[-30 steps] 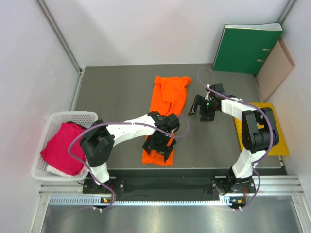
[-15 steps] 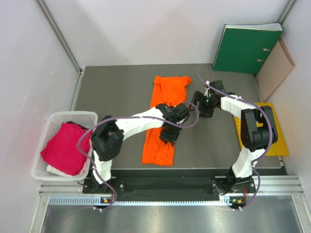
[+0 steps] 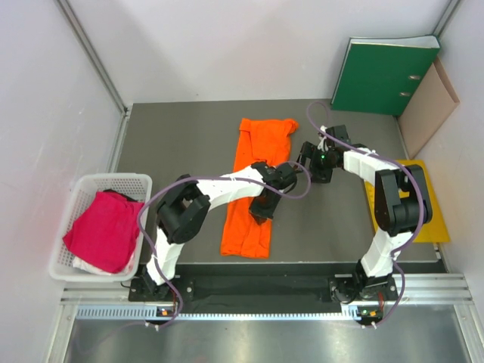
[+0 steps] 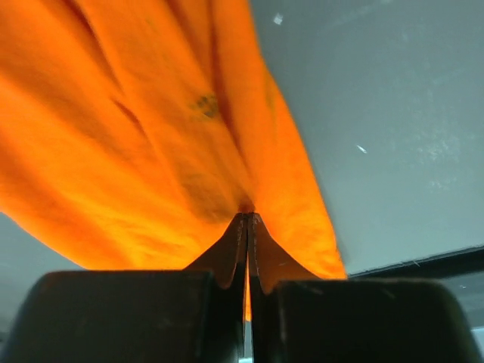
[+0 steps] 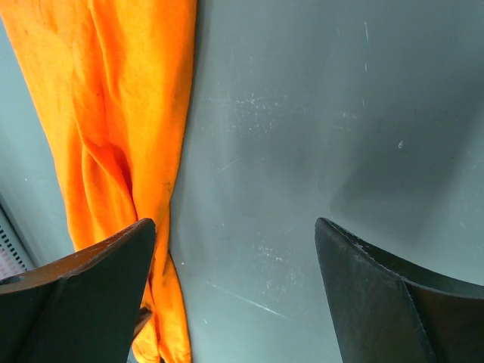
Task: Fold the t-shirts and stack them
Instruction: Rotate the tshirt 90 degrees
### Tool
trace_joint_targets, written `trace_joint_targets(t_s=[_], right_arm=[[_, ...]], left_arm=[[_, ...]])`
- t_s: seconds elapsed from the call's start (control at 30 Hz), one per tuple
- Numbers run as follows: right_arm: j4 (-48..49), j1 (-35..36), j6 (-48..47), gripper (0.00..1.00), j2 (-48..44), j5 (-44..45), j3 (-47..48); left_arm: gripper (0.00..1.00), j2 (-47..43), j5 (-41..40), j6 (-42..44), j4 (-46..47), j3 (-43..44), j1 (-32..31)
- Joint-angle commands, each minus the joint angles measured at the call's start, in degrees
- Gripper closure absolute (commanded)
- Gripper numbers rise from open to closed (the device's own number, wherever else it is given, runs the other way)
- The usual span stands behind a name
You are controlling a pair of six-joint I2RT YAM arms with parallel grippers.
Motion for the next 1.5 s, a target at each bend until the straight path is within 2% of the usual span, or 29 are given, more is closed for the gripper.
trace_joint_targets(t_s=[0.0, 0.47, 0.7, 0.73, 0.77, 0.83, 0.87, 1.0, 1.23, 1.3, 1.4, 1.47], right_arm=[[0.36, 0.09, -1.07, 0.14, -0.04, -0.85, 1.96], [0.80, -0.08, -1.42, 0.14, 0.05, -0.94, 0.91], [0.71, -0.08, -1.42, 0.14, 0.40, -1.03, 1.35], [0.71, -0.08, -1.51, 0.14, 0.23, -1.03, 1.43], [0.71, -0.08, -1.42, 0.14, 0.23, -0.94, 1.35], [0.63, -0.17, -1.68, 0.14, 0.23, -0.86, 1.09], [0.71, -0.08, -1.60, 0.14, 0.14, -0.85, 1.00], [1.06, -0.08, -1.77, 0.14, 0.05, -0.68, 0.12], [0.80, -0.43, -2.30, 0.13, 0.05, -0.68, -0.24], [0.63, -0.61, -2.30, 0.13, 0.05, -0.59, -0.15], [0.36, -1.22, -2.57, 0.13, -0.04, -0.50, 0.03], [0.27, -1.49, -2.74, 0.13, -0.12, -0.50, 0.03]], left_arm=[[1.00, -0.33, -3.14, 0.61, -0.62, 1.11, 1.17], [1.00, -9.20, -2.53, 0.17, 1.84, -9.87, 9.26], [0.99, -12.19, -2.53, -0.09, 4.30, -10.41, 10.14], [0.89, -12.63, -1.74, -0.53, 5.00, -9.88, 10.49], [0.66, -13.33, -0.95, -0.62, 5.88, -8.40, 11.54], [0.52, -13.60, 0.63, -1.06, 9.21, -6.64, 12.77], [0.41, -13.43, 3.94, -1.06, 10.53, -4.80, 14.26], [0.28, -8.87, 7.49, -1.50, 14.58, 2.41, 17.17], [0.32, 5.10, 12.32, -1.50, 14.32, 19.45, 18.58], [0.36, 7.22, 13.55, -2.11, 14.50, 21.66, 18.58], [0.46, 10.47, 14.17, -2.81, 14.06, 24.75, 18.58], [0.48, 11.62, 13.39, -2.90, 13.89, 25.36, 18.66]])
